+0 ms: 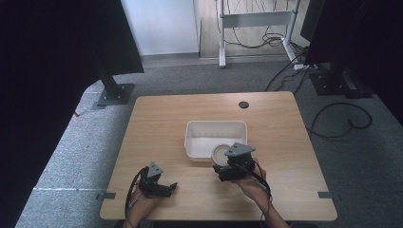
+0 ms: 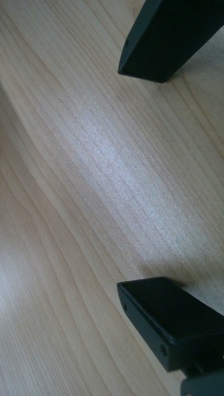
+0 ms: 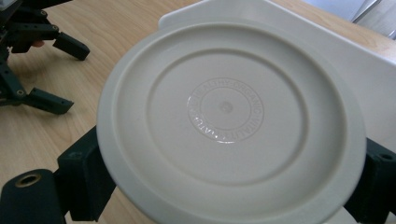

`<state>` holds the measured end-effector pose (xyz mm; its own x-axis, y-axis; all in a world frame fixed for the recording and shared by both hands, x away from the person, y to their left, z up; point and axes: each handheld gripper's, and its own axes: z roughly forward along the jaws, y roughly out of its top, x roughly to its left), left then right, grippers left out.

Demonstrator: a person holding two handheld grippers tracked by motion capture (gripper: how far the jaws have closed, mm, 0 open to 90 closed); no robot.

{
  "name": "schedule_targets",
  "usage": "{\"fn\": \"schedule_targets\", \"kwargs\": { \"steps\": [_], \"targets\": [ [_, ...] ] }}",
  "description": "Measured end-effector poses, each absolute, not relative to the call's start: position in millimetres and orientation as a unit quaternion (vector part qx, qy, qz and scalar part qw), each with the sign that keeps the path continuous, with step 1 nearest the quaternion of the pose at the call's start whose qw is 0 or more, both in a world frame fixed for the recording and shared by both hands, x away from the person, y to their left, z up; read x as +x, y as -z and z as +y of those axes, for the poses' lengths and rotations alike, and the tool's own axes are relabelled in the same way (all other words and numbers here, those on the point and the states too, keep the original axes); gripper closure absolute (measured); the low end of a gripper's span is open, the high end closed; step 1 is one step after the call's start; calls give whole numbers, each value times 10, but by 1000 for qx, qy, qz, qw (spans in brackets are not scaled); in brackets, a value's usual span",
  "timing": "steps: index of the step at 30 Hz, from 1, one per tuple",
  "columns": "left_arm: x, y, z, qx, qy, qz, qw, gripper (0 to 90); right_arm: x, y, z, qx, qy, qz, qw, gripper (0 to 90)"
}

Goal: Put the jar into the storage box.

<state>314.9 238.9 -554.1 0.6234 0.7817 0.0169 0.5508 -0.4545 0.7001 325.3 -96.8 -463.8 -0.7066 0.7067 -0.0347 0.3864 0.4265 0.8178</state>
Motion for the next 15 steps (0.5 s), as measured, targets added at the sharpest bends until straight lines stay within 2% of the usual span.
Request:
{"fn": "schedule_targets", "kwargs": {
  "steps": [15],
  "targets": [
    [3150,5542,2389,835,-172,398,338,0,3536,4601,-795,338,-414,822,200,94]
  ]
}}
